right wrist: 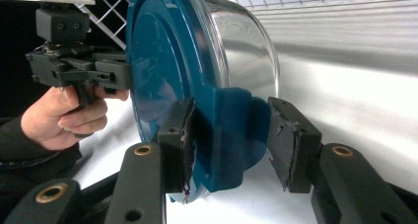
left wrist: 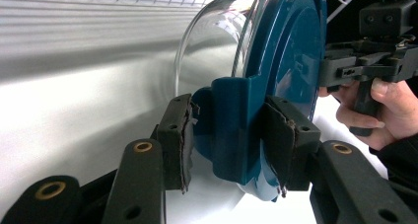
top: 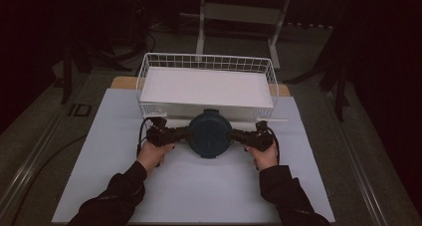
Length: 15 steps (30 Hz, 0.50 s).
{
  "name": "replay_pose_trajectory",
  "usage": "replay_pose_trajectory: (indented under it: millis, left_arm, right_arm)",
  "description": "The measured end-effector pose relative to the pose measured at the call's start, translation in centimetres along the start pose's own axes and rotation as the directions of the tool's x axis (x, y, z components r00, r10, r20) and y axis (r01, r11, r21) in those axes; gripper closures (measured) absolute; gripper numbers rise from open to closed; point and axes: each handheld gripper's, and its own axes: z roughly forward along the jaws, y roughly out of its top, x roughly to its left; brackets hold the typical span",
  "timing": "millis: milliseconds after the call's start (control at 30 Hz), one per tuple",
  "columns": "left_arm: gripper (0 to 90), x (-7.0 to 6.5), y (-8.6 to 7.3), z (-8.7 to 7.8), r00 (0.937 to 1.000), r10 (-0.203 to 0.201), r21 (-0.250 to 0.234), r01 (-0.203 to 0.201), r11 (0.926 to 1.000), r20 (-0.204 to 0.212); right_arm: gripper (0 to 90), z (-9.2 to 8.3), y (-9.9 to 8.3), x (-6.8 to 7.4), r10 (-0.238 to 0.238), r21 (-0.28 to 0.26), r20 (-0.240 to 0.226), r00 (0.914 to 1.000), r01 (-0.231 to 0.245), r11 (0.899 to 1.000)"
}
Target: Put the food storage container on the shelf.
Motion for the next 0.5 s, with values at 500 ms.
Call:
replay_pose_trajectory:
  millis: [500]
  left_arm:
    - [54.6, 0.54, 0.05, 0.34, 0.9999, -0.01, -0.021, 0.01, 0.9997, 0.007]
  right_arm:
    - [53.4, 0.62, 0.47, -0.64, -0.024, -0.016, 0.034, 0.9991, 0.025, 1.0]
